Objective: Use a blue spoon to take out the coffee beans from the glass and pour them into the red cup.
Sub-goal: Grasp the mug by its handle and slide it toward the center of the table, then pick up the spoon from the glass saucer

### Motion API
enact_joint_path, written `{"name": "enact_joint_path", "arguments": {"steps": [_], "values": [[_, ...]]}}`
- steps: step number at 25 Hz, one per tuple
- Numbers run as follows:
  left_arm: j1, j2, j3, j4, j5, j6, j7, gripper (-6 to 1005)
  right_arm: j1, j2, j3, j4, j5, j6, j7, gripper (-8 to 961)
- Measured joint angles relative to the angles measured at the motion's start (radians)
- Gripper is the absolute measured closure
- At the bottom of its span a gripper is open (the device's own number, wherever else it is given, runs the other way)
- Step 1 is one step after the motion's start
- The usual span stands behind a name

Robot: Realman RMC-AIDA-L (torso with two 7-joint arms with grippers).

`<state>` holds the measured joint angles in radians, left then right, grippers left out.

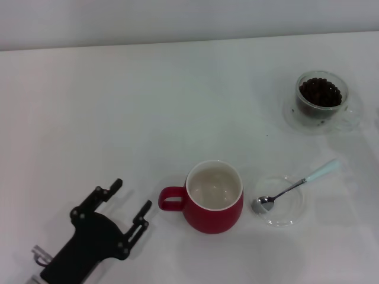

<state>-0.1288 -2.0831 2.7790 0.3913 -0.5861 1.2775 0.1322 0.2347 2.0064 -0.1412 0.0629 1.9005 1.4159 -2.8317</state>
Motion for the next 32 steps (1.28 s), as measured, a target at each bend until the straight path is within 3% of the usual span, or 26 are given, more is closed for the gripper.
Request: {"name": "enact_joint_path", "arguments": {"steps": [10, 18, 27, 32], "values": [[0.033, 0.001, -0.001, -0.073, -0.183, 0.151, -0.035, 390, -0.018, 0.000, 0.000, 0.000, 0.000, 0.040, 0.005, 224], [0.012, 0.002, -0.001, -0.124, -0.395, 0.167, -0.148, 392, -0.053, -0.003, -0.064, -0.036, -0.003, 0.063, 0.088, 226], [-0.048, 0.003, -0.001, -0.160, -0.452, 0.159, -0.175, 391, -0.130, -0.015, -0.247, -0.263, -0.022, 0.045, 0.581, 227], [-0.074, 0.003, -0.001, -0.178, -0.480, 0.156, -0.195, 391, -0.139, -0.060, -0.259, -0.305, -0.141, 0.041, 0.845, 228]]}}
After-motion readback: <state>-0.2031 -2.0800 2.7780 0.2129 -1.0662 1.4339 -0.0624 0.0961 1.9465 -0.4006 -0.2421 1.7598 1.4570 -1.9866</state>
